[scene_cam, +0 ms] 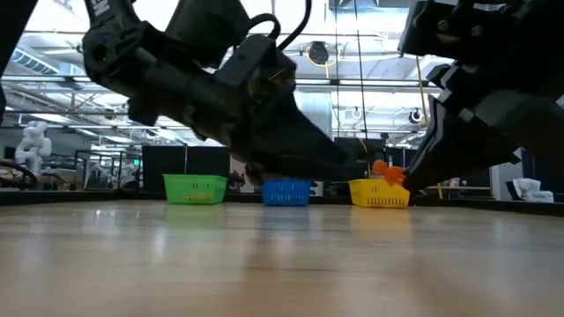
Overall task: Sort Halloween decoration
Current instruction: Put the orange skeleton toy into the green bin
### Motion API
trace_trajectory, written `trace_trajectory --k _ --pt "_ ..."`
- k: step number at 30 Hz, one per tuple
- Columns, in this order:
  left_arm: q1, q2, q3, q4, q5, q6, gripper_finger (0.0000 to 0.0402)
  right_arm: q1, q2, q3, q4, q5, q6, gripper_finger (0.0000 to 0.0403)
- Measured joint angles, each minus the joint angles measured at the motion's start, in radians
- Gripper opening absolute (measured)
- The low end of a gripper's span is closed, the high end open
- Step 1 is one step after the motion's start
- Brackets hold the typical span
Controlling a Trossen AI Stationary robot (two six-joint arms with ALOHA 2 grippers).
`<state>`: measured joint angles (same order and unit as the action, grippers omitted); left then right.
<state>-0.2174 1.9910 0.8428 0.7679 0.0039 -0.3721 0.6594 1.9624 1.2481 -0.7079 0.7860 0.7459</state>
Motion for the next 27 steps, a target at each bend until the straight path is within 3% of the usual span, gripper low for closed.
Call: trace_trajectory --k 8,18,22,27 --pt "-0.001 0.046 0.061 0.037 0.022 0.12 0.018 -0.008 -0.001 0.0 0.064 0.003 -0.056 0.0001" --pt "-0.002 0.076 0.093 0.03 0.055 0.15 0.0178 -0.01 -0.001 0.001 0.112 0.029 -0.085 0.0001" --pt "-0.004 0.076 0.093 0.032 0.055 0.15 0.0156 -0.01 -0.001 0.001 0.122 0.029 -0.087 0.0002" --pt "-0.004 0.076 0.093 0.03 0.054 0.152 0.0097 -0.01 -0.001 0.001 0.154 0.029 -0.108 0.0002"
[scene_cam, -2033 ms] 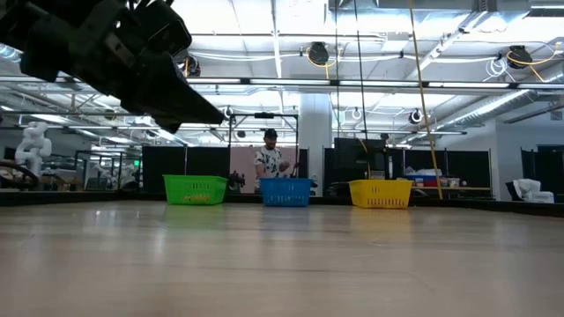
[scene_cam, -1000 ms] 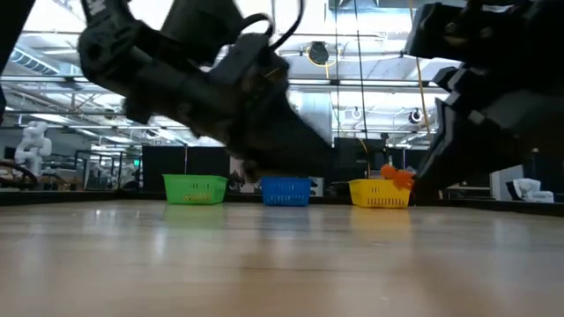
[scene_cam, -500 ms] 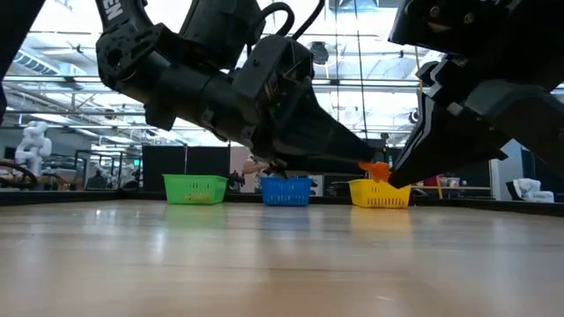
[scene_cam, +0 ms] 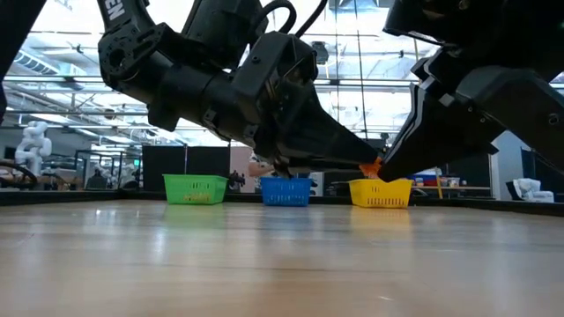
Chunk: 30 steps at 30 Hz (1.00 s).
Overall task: Sort Halloween decoration
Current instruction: Put the orange skeleton toy into the green bin
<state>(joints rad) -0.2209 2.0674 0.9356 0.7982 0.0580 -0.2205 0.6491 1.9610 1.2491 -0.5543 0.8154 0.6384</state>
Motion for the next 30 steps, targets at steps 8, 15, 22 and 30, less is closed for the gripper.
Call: trace_trajectory --k 8,15,22,30 --pt "0.0 0.0 0.0 0.008 -0.003 0.026 0.0016 -0.001 0.0 0.0 0.029 -0.001 0.003 0.0003" --pt "0.03 -0.007 -0.001 0.002 -0.003 0.052 0.0016 -0.003 0.0 0.0 0.044 0.0 -0.01 0.0064" --pt "0.066 -0.083 -0.009 -0.108 -0.046 0.084 0.0016 -0.017 -0.001 0.0 0.026 0.004 -0.02 0.0149" --pt "0.109 -0.277 -0.008 -0.419 -0.235 0.183 0.0016 -0.049 -0.056 0.0 -0.011 0.027 -0.074 0.0146"
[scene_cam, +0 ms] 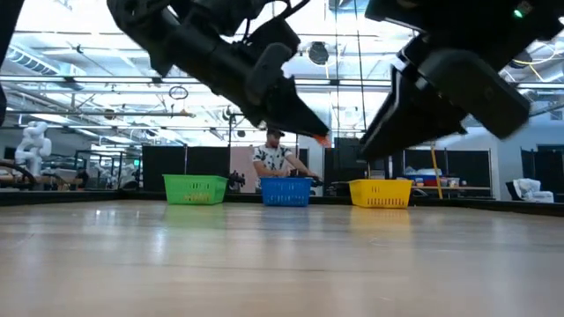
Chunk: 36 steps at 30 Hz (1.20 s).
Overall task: Sort Halloween decoration
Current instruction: Put the orange skeleton toy into the green bin
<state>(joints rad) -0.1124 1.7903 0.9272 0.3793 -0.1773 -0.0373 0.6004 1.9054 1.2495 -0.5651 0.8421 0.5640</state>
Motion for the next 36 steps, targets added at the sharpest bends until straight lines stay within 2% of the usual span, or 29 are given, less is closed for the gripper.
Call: trace_trajectory --k 5,8,10,13,16,19,24,31,36 --pt "0.06 -0.126 -0.034 -0.135 -0.14 -0.004 0.0016 -0.033 -0.048 0.0 -0.063 0.004 -0.052 0.0082" --pt "0.111 -0.219 -0.11 -0.137 -0.169 -0.037 0.0016 -0.066 -0.057 0.0 -0.075 0.003 -0.143 0.0024" --pt "0.151 -0.286 -0.17 -0.136 -0.183 -0.071 0.0016 -0.096 -0.063 -0.014 -0.051 -0.003 -0.203 0.0008" --pt "0.216 -0.381 -0.258 -0.142 -0.21 -0.11 0.0016 -0.152 -0.081 -0.078 0.073 -0.047 -0.286 0.0006" --pt "0.288 -0.469 -0.329 -0.163 -0.22 -0.135 0.0016 -0.201 -0.112 -0.178 0.285 -0.142 -0.382 0.0001" --pt "0.376 -0.53 -0.369 -0.229 -0.182 -0.138 0.0016 -0.248 -0.154 -0.287 0.503 -0.24 -0.461 0.0001" --pt "0.499 -0.543 -0.379 -0.323 -0.178 -0.117 0.0018 -0.327 -0.254 -0.425 0.698 -0.337 -0.519 0.0" --pt "0.67 -0.487 -0.378 -0.315 -0.088 -0.103 0.002 -0.406 -0.389 -0.485 0.705 -0.376 -0.583 0.0" --pt "0.736 -0.421 -0.377 -0.277 -0.003 -0.078 0.0021 -0.442 -0.435 -0.487 0.685 -0.389 -0.635 0.0"
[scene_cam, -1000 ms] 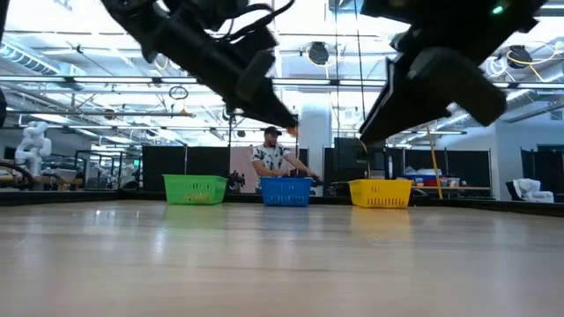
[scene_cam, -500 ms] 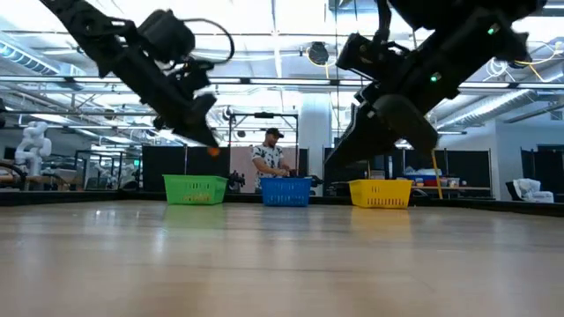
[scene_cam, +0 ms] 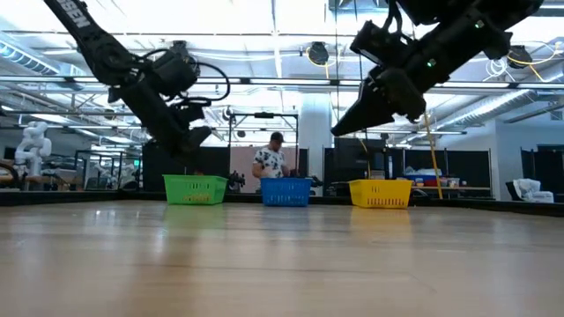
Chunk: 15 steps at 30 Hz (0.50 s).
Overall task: Sort Halloween decoration
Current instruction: Put the orange skeleton toy into the green bin
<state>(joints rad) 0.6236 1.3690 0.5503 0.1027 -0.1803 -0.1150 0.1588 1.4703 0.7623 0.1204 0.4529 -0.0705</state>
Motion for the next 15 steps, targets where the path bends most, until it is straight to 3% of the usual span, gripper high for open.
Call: trace_trajectory --k 5,12,15 --pt "0.019 0.03 0.0 0.047 -0.002 0.026 0.0038 -0.037 -0.007 0.0 0.002 -0.063 -0.006 0.0" --pt "0.022 0.018 0.008 0.047 -0.002 0.116 0.0123 -0.075 -0.008 0.0 0.002 -0.067 -0.029 0.0" --pt "0.022 -0.004 0.008 0.031 -0.002 0.124 0.0136 -0.094 -0.011 0.0 0.004 -0.095 -0.041 0.0"
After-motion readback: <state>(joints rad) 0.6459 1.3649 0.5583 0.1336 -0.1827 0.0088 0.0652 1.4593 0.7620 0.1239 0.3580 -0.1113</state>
